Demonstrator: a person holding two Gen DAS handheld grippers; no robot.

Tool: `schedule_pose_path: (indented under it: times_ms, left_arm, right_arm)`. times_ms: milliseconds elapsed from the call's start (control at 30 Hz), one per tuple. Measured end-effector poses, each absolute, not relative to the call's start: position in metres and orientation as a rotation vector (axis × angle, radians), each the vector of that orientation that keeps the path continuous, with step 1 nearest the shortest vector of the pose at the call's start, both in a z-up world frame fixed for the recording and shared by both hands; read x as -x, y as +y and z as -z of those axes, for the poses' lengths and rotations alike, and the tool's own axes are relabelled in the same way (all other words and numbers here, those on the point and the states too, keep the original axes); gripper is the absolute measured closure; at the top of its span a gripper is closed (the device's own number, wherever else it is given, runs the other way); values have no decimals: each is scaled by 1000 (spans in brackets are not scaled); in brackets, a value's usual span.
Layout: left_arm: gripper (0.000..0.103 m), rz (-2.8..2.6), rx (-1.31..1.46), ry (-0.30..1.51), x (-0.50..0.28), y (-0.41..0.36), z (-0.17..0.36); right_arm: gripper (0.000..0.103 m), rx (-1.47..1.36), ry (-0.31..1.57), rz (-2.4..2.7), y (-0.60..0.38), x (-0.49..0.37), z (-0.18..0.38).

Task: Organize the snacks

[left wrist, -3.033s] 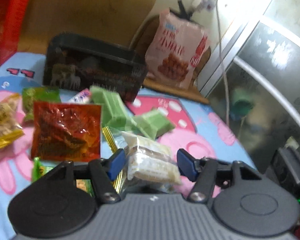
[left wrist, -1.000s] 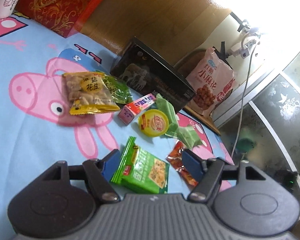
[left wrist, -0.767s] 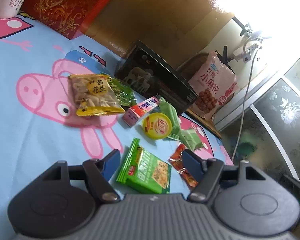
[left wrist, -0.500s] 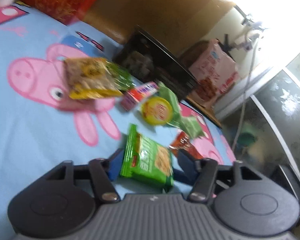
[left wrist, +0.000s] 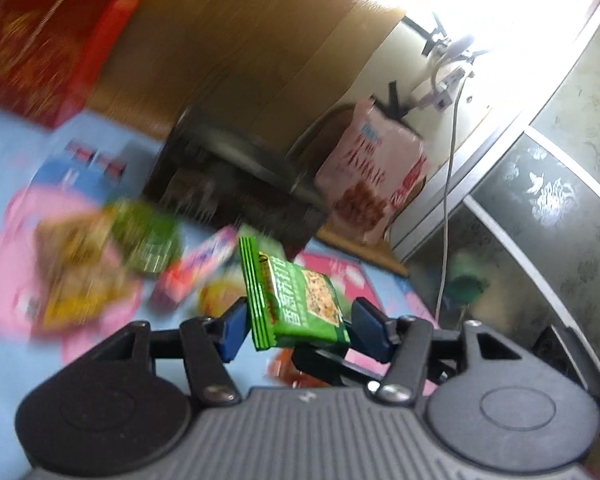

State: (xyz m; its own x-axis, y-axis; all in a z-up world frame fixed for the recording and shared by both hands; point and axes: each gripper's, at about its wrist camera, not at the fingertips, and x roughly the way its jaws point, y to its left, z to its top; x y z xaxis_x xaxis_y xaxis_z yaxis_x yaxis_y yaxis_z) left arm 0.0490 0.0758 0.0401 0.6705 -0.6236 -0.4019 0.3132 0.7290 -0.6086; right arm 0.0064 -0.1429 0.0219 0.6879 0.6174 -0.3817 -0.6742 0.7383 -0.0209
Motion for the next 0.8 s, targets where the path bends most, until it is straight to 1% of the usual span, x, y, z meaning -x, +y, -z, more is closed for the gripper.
schedule_pose_path:
  times_ms: [167,333,367,400,433,533,600,733,800]
  left_arm:
    - [48,549,497,600,-122,58,-64]
    - [47,480,486,606,-193,46,-65]
    - [46,460,486,611,-201,46,-64]
    - [46,445,481,616,-207,48,-62]
    - [46,432,476,620,-210,51,-62]
    - [46,449,523,571,-192,79,-65]
    - [42,432,533,545,-170,102,-64]
    - [41,370,520,571,-138,135,-52]
    - [41,346,530,605,-128,142,-41]
  right_arm:
    - [68,110,324,-664,-152,-72,-43]
    - [68,65,354,-603,-151,-145,-52]
    - [64,73,360,-590,-146,-158,-51]
    - [58,87,353,-561,-142,-164,-48]
    - [55,101,343,-536,-139,-165,-45]
    - [54,71,338,-552,-138,-160,-42]
    - [54,26,324,-607,-145,-143,-40]
    - [54,-33,447,-730,-147,-125,-24]
    - [55,-14,492,-700,-143,-127,-17]
